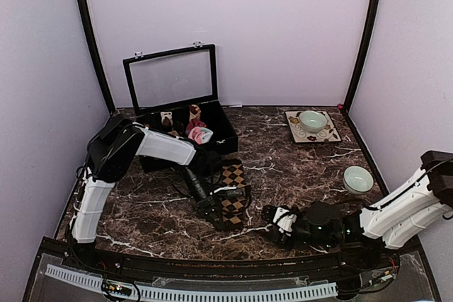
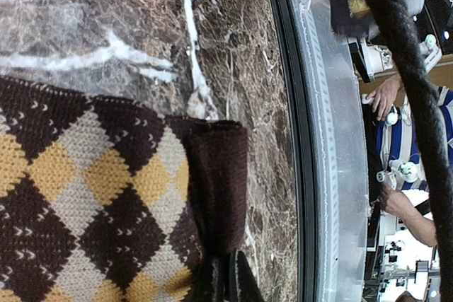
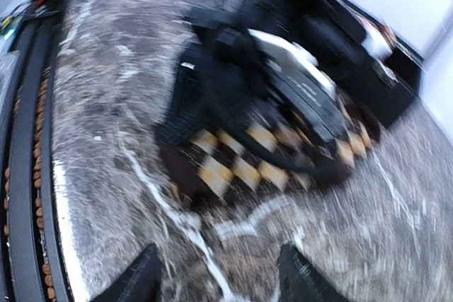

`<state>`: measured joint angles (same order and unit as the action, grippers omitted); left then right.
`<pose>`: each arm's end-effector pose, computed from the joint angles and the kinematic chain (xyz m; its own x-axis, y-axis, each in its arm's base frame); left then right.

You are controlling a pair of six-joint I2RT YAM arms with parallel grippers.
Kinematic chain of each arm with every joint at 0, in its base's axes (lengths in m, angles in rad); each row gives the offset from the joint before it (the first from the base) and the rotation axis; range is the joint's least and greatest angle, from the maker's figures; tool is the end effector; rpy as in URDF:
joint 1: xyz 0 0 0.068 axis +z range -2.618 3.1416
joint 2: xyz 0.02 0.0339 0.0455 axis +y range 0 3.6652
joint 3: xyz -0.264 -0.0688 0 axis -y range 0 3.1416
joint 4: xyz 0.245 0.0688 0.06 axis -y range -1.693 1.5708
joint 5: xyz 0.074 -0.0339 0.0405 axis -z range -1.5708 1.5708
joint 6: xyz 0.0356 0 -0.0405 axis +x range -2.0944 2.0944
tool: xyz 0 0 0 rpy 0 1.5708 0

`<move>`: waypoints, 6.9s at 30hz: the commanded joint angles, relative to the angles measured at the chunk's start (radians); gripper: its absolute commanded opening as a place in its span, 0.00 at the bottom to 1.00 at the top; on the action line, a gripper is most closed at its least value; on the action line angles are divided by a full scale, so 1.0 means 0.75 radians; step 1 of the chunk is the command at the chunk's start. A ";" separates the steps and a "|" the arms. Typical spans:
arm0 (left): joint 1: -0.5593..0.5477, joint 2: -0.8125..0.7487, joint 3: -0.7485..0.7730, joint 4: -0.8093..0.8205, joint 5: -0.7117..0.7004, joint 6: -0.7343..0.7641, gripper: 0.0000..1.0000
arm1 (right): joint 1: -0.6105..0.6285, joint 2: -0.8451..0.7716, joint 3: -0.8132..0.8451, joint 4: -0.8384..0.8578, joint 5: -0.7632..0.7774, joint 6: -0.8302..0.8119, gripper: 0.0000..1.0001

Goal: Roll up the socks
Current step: Roll the sock at the center of the board.

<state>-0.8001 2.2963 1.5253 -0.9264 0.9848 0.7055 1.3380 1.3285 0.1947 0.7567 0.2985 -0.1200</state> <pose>0.2580 -0.3083 0.0904 -0.3163 0.8405 -0.4398 0.6943 -0.1107 -0.7111 0.0598 0.2069 0.1334 0.0194 -0.4140 -0.9101 -0.8709 0.4402 -0.2188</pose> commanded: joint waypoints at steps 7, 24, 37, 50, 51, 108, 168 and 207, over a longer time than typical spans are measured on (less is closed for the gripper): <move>0.050 0.097 0.010 -0.048 -0.108 -0.037 0.00 | -0.007 0.391 0.290 0.162 -0.367 -0.287 0.43; 0.061 0.131 0.036 -0.080 -0.141 -0.022 0.00 | -0.174 0.690 0.408 0.278 -0.622 -0.237 0.31; 0.062 0.130 0.072 -0.129 -0.157 -0.015 0.23 | -0.196 0.750 0.403 0.164 -0.607 -0.180 0.00; 0.093 -0.402 -0.269 0.219 -0.312 -0.004 0.48 | -0.357 0.751 0.542 -0.252 -0.925 0.321 0.00; 0.093 -0.451 -0.303 0.260 -0.366 0.007 0.48 | -0.372 0.751 0.546 -0.267 -0.963 0.374 0.00; -0.215 -0.409 -0.492 0.517 -0.639 0.173 0.00 | -0.581 0.708 0.479 -0.226 -1.187 1.094 0.35; 0.046 0.106 0.006 -0.012 -0.280 -0.181 0.00 | -0.180 0.535 0.437 0.062 -0.637 -0.404 0.41; 0.084 -0.535 -0.419 0.474 -0.577 -0.095 0.41 | -0.383 0.742 0.536 -0.332 -0.946 0.175 0.00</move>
<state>-0.7464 1.9888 1.2633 -0.7136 0.6888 0.6003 1.0668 1.8488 0.6231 0.6334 -0.3653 -0.1310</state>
